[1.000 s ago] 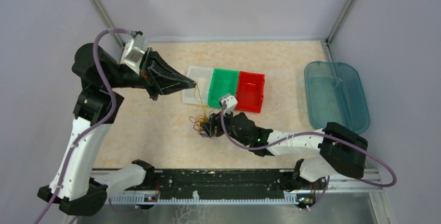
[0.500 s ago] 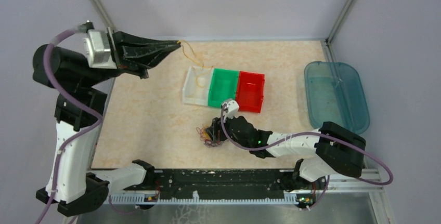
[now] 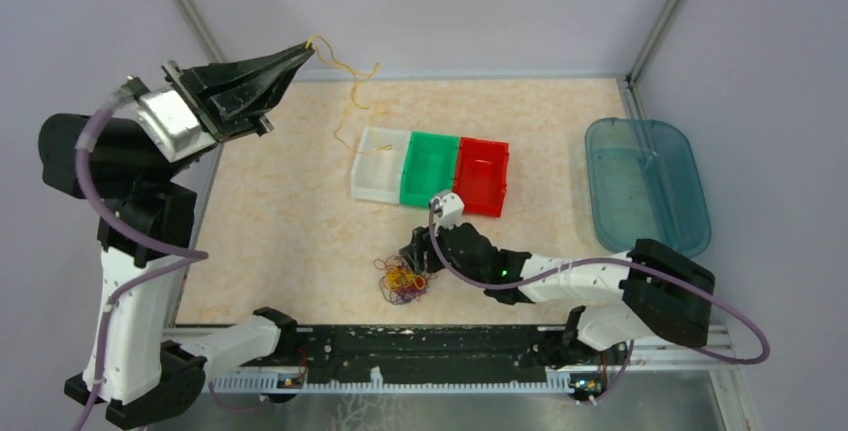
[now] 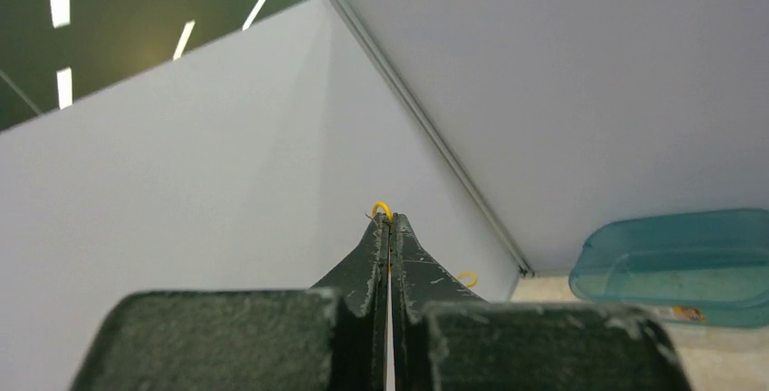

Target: Untangle the cables

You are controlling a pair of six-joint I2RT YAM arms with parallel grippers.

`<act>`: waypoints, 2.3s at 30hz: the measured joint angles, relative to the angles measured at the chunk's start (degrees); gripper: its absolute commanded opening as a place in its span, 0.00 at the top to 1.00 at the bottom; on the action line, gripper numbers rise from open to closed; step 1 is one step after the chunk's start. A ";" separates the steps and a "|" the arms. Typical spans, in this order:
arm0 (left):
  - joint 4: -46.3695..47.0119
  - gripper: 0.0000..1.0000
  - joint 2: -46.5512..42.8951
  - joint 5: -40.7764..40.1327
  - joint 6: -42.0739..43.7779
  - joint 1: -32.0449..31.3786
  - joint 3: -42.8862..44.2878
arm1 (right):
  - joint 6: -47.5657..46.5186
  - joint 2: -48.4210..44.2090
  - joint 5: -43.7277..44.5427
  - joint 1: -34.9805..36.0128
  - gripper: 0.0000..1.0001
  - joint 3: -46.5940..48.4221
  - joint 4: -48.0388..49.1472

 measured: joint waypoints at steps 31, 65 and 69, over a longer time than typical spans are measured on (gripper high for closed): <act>-3.26 1.00 4.61 -17.97 9.79 1.16 -43.34 | -1.42 -21.20 -1.75 -14.01 0.36 5.53 -21.38; -0.57 0.87 22.18 -19.41 13.42 5.07 -39.78 | 0.17 -18.43 -2.47 -14.03 0.37 5.49 -17.73; -2.97 0.87 25.77 -21.66 15.04 5.07 -39.74 | 0.11 -18.53 -2.49 -14.03 0.37 5.49 -17.55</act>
